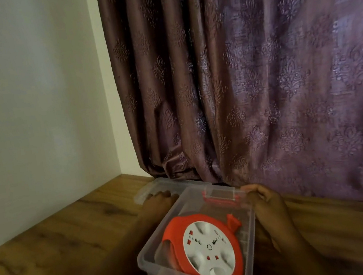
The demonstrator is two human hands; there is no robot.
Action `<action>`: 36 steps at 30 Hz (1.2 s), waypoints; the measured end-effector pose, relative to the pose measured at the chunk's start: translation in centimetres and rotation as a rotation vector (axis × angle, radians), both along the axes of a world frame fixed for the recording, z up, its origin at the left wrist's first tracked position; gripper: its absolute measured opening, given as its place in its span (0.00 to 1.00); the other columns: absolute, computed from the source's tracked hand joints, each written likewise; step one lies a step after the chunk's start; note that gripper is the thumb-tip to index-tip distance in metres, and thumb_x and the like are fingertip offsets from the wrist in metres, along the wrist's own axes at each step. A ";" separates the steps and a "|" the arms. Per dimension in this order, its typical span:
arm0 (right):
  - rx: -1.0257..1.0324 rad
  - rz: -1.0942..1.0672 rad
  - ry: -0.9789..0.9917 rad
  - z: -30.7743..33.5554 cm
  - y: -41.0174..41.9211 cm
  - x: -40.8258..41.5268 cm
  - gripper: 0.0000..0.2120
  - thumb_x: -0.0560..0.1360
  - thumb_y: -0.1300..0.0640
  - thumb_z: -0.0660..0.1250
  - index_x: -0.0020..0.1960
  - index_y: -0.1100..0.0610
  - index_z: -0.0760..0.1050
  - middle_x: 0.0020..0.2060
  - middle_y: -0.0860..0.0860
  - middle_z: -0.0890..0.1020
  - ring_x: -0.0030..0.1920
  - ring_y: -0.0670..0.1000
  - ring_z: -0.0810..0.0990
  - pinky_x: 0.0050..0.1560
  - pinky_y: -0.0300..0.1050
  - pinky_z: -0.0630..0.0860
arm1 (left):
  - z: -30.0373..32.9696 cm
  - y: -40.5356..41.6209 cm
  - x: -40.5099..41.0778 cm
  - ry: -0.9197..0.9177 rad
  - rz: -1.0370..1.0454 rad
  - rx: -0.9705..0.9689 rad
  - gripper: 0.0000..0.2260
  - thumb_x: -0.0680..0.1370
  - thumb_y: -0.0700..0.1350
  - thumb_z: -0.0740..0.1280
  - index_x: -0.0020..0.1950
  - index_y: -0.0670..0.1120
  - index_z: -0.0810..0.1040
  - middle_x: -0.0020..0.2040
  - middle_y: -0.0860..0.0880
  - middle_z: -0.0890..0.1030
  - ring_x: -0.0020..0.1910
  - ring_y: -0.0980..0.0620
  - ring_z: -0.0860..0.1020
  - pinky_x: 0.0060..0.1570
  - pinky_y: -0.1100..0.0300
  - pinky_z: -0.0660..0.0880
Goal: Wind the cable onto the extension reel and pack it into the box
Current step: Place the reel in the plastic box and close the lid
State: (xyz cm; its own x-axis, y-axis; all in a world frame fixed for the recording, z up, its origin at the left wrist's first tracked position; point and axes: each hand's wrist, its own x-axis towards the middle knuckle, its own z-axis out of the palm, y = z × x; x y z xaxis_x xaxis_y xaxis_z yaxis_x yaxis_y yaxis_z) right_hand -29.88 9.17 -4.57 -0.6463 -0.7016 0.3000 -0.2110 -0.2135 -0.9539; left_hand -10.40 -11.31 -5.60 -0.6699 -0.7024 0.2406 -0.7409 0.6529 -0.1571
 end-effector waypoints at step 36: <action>0.210 -0.224 0.275 5.6 2.0 1.8 0.09 0.72 0.49 0.65 0.49 0.53 0.76 0.46 0.54 0.82 0.47 0.58 0.80 0.49 0.49 0.77 | 10.6 11.9 2.5 0.729 0.048 0.570 0.14 0.76 0.54 0.64 0.42 0.44 0.80 0.33 0.48 0.79 0.30 0.52 0.75 0.33 0.59 0.73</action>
State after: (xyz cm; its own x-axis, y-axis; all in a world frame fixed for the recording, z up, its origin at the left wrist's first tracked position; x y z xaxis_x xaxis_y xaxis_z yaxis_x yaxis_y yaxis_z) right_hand -28.10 11.14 1.07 -0.7058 -0.6170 0.3480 -0.4835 0.0606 -0.8732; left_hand -7.89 0.63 5.03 -0.4558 -0.8672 0.2005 -0.5590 0.4541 0.6937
